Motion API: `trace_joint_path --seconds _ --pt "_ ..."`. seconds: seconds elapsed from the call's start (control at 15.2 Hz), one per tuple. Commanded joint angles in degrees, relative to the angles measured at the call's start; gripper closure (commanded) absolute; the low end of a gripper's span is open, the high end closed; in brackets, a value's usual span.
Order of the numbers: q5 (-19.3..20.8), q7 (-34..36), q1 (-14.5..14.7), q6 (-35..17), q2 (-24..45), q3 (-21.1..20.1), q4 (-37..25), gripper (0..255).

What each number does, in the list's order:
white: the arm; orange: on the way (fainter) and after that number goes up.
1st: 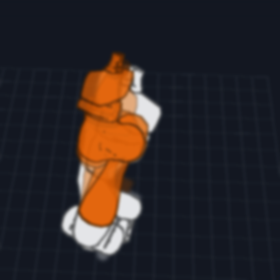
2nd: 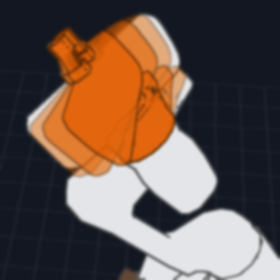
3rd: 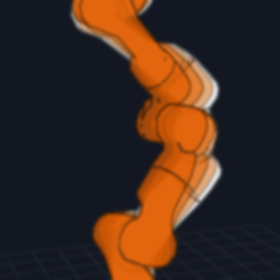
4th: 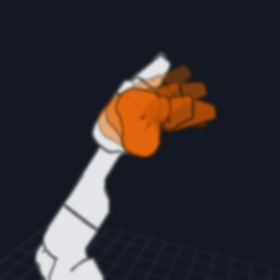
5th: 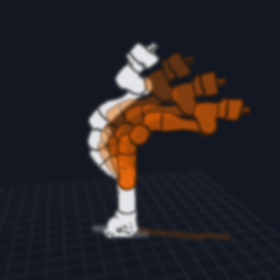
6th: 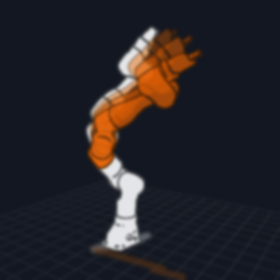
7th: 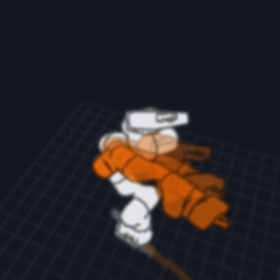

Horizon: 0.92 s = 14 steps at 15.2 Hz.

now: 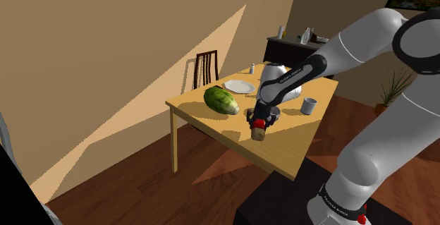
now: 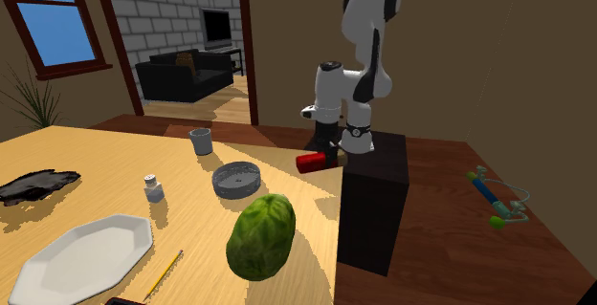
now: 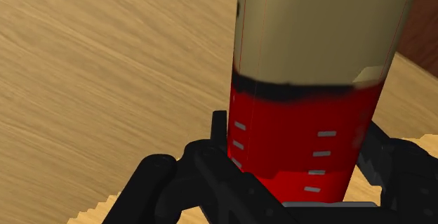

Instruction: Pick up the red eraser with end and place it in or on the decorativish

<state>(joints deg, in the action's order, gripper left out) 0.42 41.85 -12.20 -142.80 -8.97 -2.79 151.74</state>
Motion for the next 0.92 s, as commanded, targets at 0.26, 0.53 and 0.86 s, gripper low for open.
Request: trace_joint_path --seconds 0.26,0.53,0.86 --pt "-0.32 -0.22 0.13 5.62 -4.24 0.05 -1.37 255" --pt "0.27 -2.82 -1.20 7.19 -2.90 1.79 -4.31 255" --pt "0.92 -9.09 -4.11 7.67 3.63 5.64 -11.41 255"
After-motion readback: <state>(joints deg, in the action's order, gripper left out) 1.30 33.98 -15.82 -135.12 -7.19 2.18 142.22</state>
